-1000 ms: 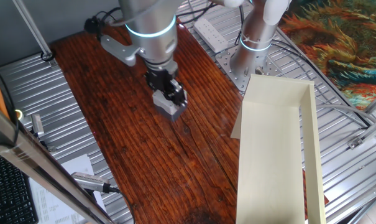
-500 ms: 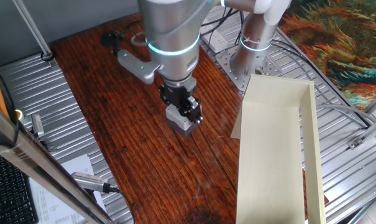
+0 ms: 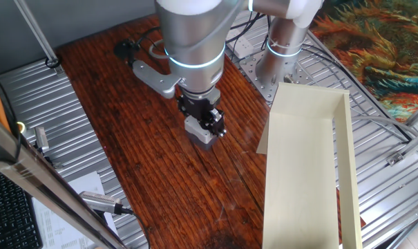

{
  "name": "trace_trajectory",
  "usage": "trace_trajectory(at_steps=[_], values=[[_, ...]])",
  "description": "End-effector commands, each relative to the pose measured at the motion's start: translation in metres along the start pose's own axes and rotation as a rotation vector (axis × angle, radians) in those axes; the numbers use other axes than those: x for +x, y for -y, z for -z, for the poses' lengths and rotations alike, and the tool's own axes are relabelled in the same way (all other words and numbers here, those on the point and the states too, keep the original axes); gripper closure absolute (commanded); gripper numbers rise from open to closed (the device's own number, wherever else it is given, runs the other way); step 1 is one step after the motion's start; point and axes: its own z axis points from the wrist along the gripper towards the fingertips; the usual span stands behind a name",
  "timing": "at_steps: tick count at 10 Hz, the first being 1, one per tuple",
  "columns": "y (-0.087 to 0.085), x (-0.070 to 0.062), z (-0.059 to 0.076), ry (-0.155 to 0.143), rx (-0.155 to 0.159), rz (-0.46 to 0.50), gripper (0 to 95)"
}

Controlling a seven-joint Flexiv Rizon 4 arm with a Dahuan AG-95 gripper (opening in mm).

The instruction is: Put the object on the shelf

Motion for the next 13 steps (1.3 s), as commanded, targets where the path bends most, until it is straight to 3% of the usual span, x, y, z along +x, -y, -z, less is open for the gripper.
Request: trace_trajectory(at_steps=[1, 5, 8, 10, 11, 12, 13], values=[[-0.002, -0.002, 0.002, 0.062, -0.056, 0.223, 95.0], [-0.049, -0.023, 0.037, 0.045, -0.053, 0.198, 95.0], [-0.093, -0.033, 0.054, 0.033, -0.044, 0.144, 95.0], [-0.109, -0.034, 0.059, 0.029, -0.039, 0.176, 95.0], [-0.122, -0.035, 0.062, 0.006, -0.002, 0.205, 95.0], [-0.126, -0.036, 0.062, -0.003, 0.013, 0.244, 95.0], [-0.126, -0.036, 0.062, 0.001, 0.020, 0.366, 95.0]])
